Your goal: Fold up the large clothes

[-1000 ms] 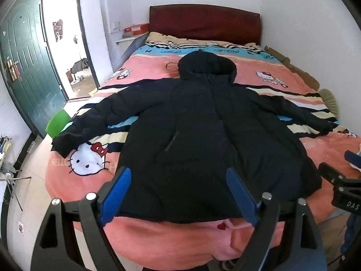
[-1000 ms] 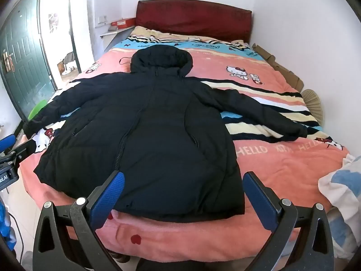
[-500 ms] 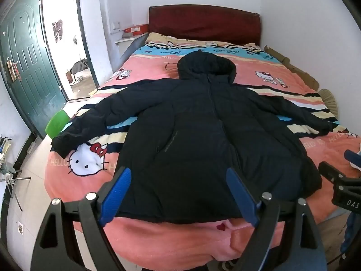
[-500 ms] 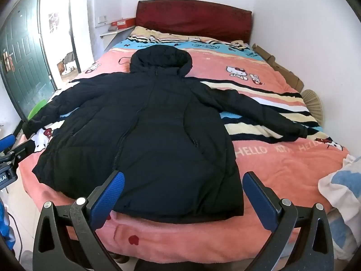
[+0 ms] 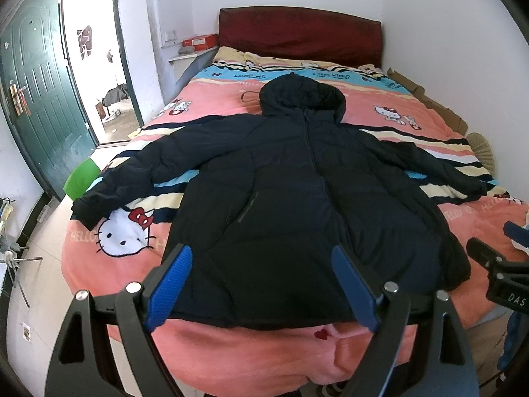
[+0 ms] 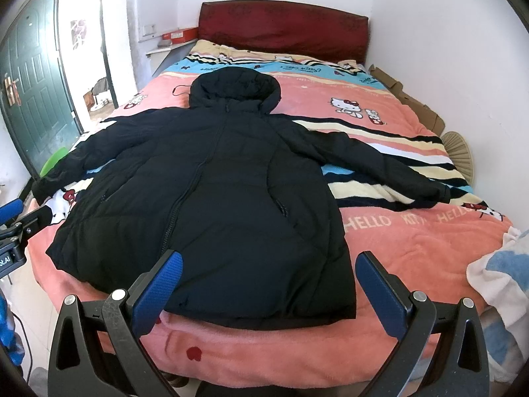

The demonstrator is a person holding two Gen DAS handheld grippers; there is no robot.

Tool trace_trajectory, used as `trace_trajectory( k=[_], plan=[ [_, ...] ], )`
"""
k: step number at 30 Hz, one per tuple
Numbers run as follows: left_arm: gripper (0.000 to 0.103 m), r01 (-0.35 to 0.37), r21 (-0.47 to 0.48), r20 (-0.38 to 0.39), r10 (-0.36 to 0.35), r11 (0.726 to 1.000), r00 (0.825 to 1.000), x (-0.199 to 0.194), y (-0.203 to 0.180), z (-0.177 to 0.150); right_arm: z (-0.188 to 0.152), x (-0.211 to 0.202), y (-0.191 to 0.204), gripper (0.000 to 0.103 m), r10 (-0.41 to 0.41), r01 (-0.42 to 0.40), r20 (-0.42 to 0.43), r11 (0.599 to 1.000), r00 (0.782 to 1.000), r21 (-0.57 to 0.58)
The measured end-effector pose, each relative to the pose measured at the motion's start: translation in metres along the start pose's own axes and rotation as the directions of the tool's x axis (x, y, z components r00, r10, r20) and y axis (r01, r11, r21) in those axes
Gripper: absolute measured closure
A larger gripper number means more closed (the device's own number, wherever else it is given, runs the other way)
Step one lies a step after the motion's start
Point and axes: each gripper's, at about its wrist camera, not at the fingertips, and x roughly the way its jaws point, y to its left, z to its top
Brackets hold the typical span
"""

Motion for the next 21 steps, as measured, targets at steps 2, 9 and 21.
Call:
trace_trajectory(
  k=[2,9,21],
  plan=[
    [0.016,0.003,-0.004,0.000,-0.003,1.000,1.000,0.001,-0.001,0.000,0.000,0.000,0.001,0.000,-0.001,0.001,0.000,1.000,1.000,0.001],
    [0.016,0.003,-0.007,-0.003,-0.003,1.000,1.000,0.004,-0.003,0.000,-0.001,0.000,0.000,0.000,0.001,-0.001,0.001,1.000,1.000,0.002],
    [0.016,0.018,-0.023,0.002,-0.018,1.000,1.000,0.014,0.000,-0.001,0.002,0.013,0.003,0.000,0.011,-0.011,-0.008,1.000,1.000,0.003]
  ],
)
